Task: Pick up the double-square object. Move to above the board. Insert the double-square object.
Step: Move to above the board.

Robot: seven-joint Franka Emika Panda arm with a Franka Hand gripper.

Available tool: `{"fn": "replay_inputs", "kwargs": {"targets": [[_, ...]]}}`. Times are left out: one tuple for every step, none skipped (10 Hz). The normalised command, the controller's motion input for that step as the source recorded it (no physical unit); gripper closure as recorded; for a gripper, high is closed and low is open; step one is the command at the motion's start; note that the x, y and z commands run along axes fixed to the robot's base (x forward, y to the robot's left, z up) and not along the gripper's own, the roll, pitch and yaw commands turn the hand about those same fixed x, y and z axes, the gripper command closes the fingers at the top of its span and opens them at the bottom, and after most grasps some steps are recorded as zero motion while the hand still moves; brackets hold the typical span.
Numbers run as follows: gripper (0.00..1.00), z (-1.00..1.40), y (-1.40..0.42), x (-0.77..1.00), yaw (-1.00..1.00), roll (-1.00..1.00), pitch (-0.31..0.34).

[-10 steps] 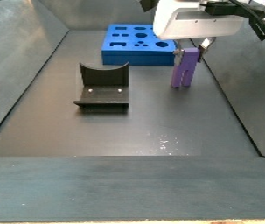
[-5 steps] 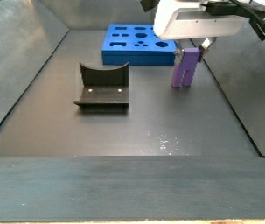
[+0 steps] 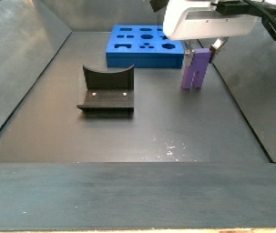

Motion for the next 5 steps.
{"fn": "replay_inputs", "kwargs": {"targets": [[1.0,1.0,-0.1,0.22,0.08,-0.06,0.195],[1.0,1.0,-0.09,0.21,0.06,-0.05,0.189],[1.0,1.0,-0.08,0.2,0.05,-0.05,0.167],[1.0,1.0,-0.08,0.18,0.03,-0.04,0.103],[1.0,1.0,-0.08,0.17,0.03,-0.04,0.087]]}}
